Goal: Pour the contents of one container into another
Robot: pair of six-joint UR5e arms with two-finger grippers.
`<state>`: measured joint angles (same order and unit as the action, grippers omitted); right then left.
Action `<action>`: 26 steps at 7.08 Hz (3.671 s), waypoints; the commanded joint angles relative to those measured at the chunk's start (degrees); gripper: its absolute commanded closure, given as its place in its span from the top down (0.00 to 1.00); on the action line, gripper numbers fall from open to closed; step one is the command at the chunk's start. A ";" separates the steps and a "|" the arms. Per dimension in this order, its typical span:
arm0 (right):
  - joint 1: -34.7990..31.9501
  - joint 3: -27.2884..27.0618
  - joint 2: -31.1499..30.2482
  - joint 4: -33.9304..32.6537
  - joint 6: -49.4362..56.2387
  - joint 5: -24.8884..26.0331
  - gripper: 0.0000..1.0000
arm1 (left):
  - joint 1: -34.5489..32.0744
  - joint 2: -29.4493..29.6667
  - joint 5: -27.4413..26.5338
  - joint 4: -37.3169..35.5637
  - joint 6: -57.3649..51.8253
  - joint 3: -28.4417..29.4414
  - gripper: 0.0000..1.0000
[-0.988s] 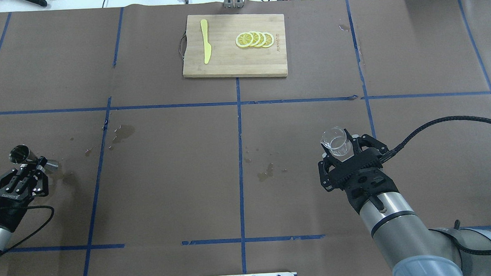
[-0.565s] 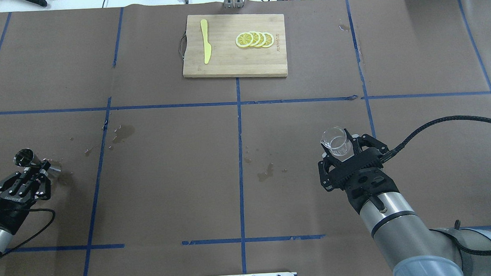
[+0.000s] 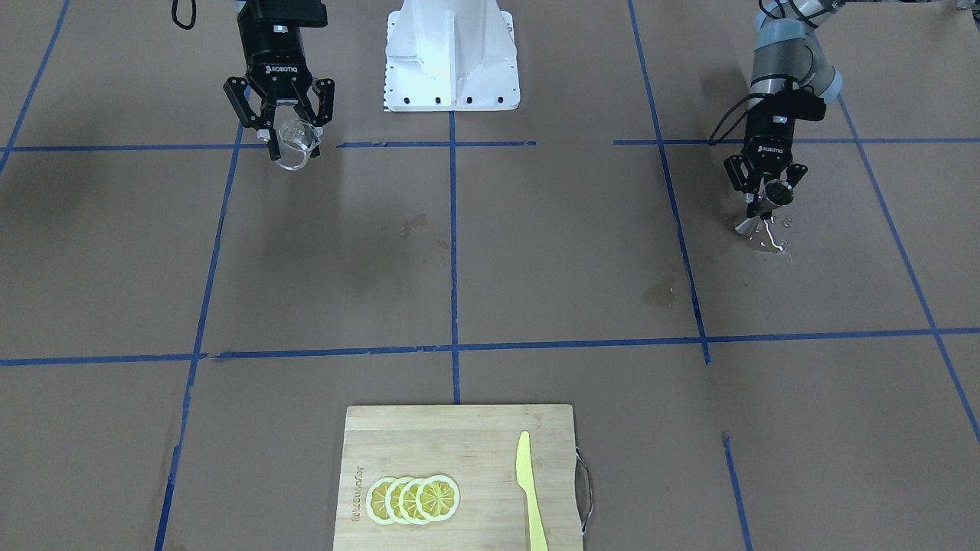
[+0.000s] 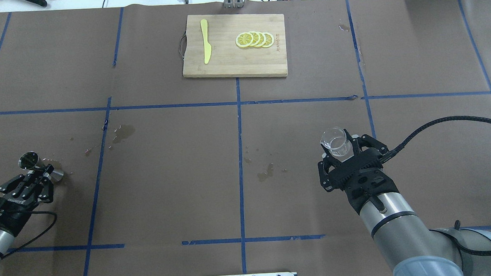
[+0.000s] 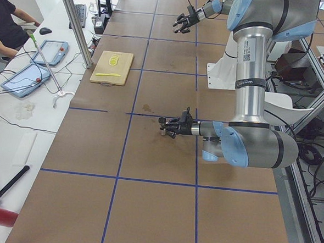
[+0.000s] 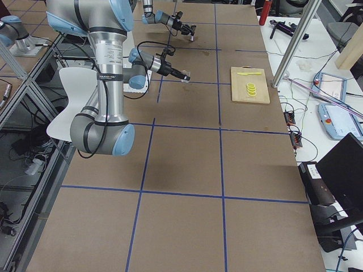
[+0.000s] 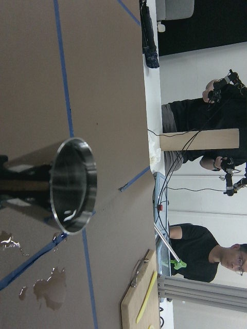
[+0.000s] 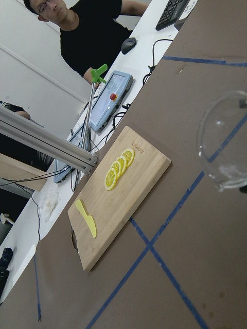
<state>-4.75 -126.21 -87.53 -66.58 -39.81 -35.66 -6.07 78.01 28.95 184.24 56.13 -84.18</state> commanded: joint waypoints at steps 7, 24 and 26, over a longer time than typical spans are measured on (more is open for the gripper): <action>0.00 -0.09 0.25 0.05 0.00 -0.02 0.00 | 0.97 0.04 0.06 -0.02 1.52 -0.02 0.00; 0.09 -0.62 0.87 -0.04 0.00 0.07 0.00 | 1.50 0.04 0.14 -0.02 1.35 0.07 0.99; 0.09 -0.62 0.78 -0.04 0.00 0.07 0.00 | 1.41 -3.71 5.47 0.33 0.74 -3.77 0.99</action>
<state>-4.66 -126.83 -86.71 -66.62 -39.81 -35.60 -4.58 76.79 31.47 184.46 57.26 -85.37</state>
